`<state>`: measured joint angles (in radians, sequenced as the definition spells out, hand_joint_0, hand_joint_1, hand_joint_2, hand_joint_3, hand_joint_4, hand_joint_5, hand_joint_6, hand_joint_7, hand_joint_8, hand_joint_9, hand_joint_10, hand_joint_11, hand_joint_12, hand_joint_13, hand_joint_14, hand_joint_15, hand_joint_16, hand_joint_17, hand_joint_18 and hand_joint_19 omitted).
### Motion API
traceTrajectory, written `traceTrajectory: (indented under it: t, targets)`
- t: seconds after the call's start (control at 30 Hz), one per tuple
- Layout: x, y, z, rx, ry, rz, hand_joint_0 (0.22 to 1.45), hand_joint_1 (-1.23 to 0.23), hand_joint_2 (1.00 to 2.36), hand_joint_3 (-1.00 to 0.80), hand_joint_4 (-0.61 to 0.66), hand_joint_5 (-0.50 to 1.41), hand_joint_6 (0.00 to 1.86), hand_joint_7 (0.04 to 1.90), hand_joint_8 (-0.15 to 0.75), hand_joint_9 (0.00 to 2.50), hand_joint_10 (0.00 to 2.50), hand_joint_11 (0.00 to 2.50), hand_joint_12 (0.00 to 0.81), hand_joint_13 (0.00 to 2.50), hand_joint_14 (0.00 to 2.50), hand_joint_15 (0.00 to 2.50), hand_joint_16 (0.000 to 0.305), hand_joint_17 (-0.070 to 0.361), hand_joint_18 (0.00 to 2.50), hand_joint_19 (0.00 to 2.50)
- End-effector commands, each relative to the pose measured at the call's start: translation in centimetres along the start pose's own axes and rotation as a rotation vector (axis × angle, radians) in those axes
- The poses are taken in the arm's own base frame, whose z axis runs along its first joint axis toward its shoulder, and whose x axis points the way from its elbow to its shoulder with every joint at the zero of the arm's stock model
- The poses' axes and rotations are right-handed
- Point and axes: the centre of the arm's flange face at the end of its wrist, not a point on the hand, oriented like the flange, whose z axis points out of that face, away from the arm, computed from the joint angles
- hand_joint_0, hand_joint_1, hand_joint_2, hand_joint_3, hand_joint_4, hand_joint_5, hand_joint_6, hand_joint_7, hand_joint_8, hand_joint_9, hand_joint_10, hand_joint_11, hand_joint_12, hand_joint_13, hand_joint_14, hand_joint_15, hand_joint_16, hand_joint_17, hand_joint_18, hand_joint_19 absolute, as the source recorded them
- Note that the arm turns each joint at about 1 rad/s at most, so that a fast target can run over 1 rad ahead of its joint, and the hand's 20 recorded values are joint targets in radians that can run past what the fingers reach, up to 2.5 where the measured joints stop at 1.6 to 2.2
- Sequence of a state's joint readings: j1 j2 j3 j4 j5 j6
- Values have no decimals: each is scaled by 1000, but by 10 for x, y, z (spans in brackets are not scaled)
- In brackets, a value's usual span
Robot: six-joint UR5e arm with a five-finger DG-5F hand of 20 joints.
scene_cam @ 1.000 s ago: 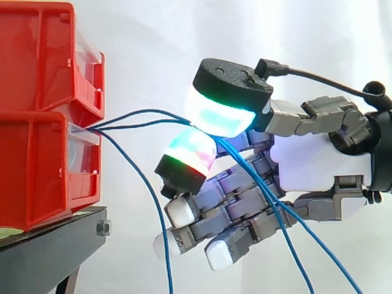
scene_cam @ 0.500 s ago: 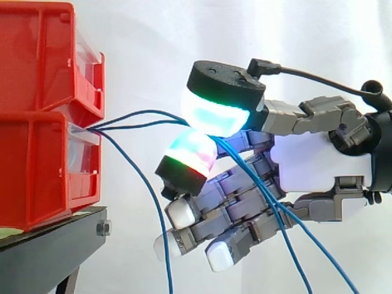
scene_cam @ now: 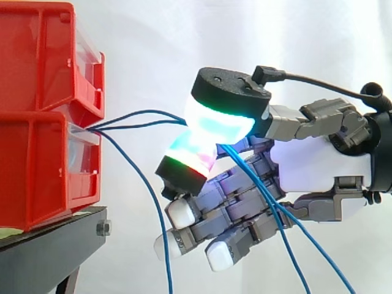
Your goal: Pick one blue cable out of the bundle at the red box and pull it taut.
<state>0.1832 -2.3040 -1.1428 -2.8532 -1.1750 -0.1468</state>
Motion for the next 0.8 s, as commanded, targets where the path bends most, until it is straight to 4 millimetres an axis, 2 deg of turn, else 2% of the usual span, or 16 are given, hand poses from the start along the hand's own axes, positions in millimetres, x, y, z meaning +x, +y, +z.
traceTrajectory:
  t: [0.0,0.1,0.23,0.33,0.47,0.63,0.77]
  targets:
    - [1,0,0,0,-1,0,520,-722,1000,-500,240,-215,840,1166,377,658,16,832,447,594,6,241,61,138,776,445]
    - [1,0,0,0,1,0,498,-603,1000,-500,261,-207,836,1169,397,680,14,819,459,606,6,241,64,143,793,456]
    - [1,0,0,-2,1,0,518,-532,1000,-500,256,-203,829,1165,397,688,15,822,455,606,6,245,63,142,789,473]
    - [1,0,0,-3,0,-1,553,-551,1000,-500,248,-201,820,1173,387,683,15,806,445,603,7,250,61,137,767,483]
    - [1,0,0,0,1,-2,570,-625,1008,-398,248,-206,814,1199,385,678,16,821,444,599,7,252,61,137,763,483]
    - [1,0,0,0,1,-2,571,-649,1008,-396,250,-207,815,1206,383,672,16,816,444,597,7,252,61,136,763,486]
    - [1,0,0,-2,1,-1,598,-663,1013,-321,248,-207,828,1214,381,670,17,813,441,598,7,249,60,134,762,479]
